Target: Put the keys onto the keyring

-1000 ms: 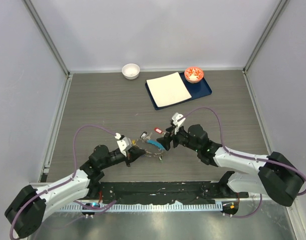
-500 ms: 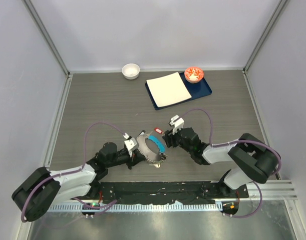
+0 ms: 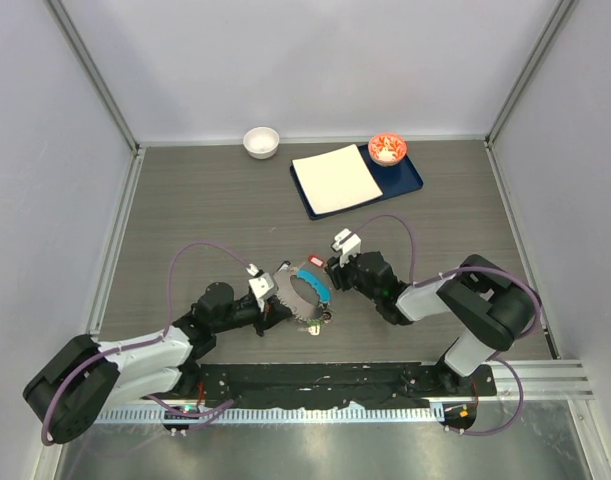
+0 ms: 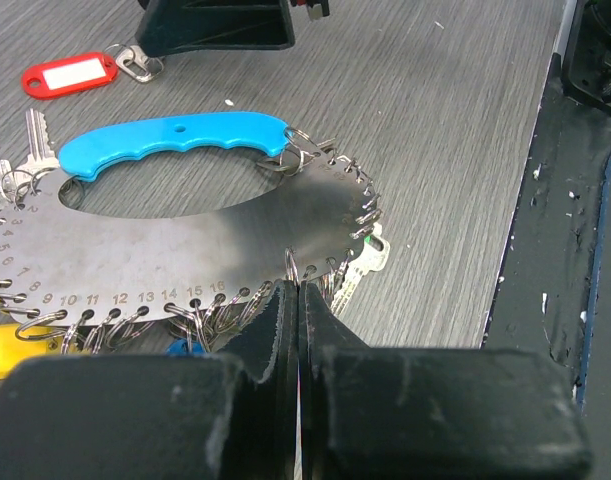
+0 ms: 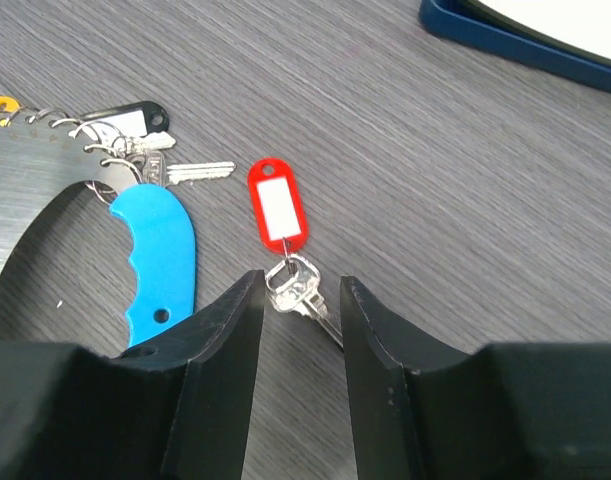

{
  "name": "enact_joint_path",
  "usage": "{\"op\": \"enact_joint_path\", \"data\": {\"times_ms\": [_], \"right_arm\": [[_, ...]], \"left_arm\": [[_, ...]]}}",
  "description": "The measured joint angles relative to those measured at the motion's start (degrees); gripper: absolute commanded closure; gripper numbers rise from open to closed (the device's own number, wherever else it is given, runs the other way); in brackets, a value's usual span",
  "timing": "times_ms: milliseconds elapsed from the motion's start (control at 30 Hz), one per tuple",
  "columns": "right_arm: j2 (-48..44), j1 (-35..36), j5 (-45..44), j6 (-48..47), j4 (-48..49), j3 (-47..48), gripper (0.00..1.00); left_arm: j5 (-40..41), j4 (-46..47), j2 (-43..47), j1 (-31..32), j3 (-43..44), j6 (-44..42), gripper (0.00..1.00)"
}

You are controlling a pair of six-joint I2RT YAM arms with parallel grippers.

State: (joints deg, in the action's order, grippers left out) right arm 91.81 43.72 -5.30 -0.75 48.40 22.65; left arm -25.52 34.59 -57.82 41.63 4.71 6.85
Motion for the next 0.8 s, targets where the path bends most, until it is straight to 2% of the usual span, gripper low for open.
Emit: {"op": "enact_joint_path", "data": {"times_ms": [467, 800], "right_arm": [[3.9, -0.9, 2.5, -2.2, 0.9, 3.8, 0.67], [3.9, -0.9, 3.4, -2.4, -1.0, 4.2, 0.67]], "left_arm": [[0.0, -0.4, 1.0, 0.0, 0.0, 0.0, 1.0], [0.0, -0.7, 1.0, 0.0, 0.0, 0.0, 1.0]]}}
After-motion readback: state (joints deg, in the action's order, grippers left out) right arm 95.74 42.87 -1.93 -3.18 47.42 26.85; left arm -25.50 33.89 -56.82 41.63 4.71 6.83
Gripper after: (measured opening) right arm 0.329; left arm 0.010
